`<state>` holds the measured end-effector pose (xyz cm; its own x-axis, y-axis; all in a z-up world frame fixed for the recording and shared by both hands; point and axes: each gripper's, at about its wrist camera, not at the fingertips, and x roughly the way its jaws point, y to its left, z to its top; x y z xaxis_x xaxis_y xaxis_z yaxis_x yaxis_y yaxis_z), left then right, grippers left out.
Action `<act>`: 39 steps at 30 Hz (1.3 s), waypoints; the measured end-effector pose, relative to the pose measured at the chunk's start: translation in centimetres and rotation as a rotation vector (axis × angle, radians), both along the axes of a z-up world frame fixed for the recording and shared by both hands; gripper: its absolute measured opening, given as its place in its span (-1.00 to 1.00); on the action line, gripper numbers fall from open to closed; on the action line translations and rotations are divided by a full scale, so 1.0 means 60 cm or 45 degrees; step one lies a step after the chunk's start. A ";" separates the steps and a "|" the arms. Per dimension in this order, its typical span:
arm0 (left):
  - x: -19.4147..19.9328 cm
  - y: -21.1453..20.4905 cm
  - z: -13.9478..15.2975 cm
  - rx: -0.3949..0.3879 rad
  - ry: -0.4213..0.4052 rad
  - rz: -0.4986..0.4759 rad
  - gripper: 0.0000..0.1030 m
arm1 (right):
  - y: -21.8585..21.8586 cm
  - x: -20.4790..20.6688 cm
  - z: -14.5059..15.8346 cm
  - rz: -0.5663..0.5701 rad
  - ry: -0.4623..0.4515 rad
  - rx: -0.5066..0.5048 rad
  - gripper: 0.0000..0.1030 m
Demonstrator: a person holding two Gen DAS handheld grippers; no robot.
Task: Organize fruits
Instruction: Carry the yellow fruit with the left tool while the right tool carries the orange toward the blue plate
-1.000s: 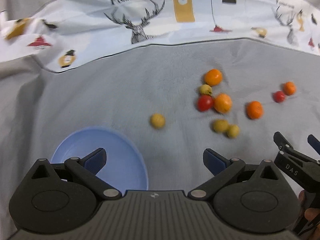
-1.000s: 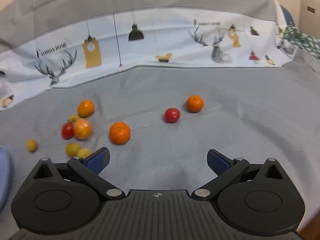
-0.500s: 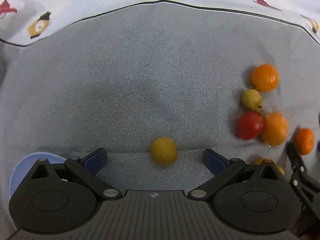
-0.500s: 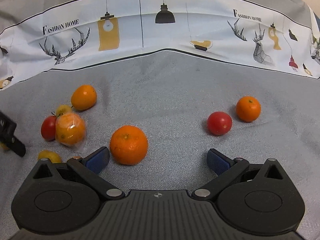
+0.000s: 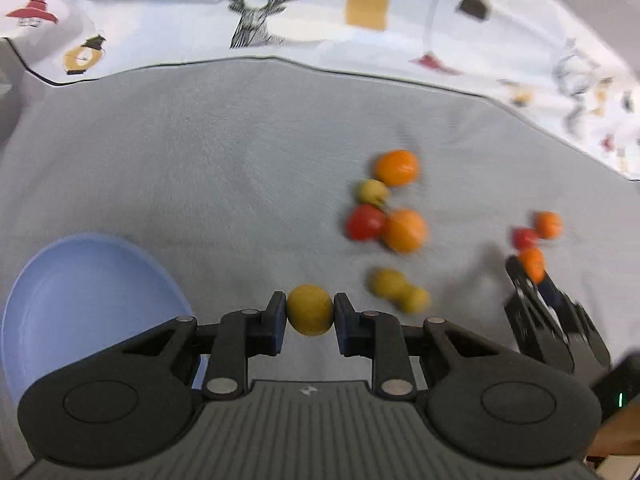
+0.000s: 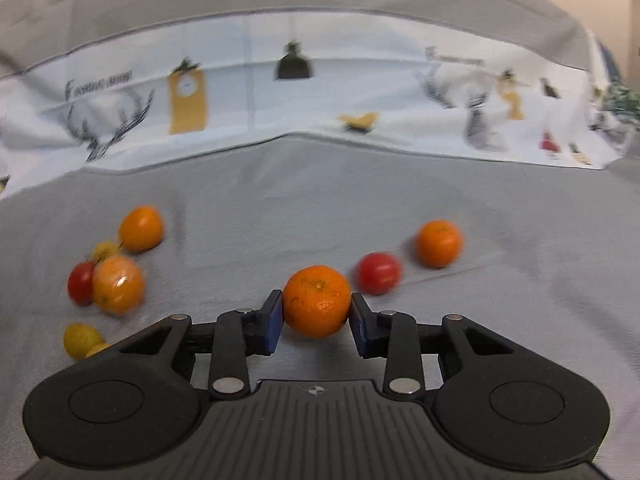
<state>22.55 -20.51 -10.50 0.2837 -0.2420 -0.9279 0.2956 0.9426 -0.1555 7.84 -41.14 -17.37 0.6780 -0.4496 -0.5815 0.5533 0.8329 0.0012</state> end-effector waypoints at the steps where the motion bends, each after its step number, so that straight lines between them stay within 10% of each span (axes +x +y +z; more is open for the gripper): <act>1: -0.020 0.008 0.017 -0.011 -0.010 -0.007 -0.46 | -0.004 -0.013 0.014 -0.017 -0.025 0.016 -0.29; 7: -0.152 0.084 0.099 0.003 -0.094 0.007 -0.46 | 0.044 -0.114 0.130 0.006 -0.171 0.082 -0.29; 17: -0.314 0.270 0.147 0.099 -0.168 0.151 -0.46 | 0.254 -0.238 0.228 0.432 -0.139 0.310 -0.29; 27: -0.403 0.379 0.163 0.012 -0.251 0.244 -0.46 | 0.417 -0.258 0.278 0.734 -0.066 0.244 -0.29; 39: -0.420 0.401 0.172 -0.070 -0.297 0.249 -0.46 | 0.464 -0.275 0.305 0.772 -0.044 0.109 -0.29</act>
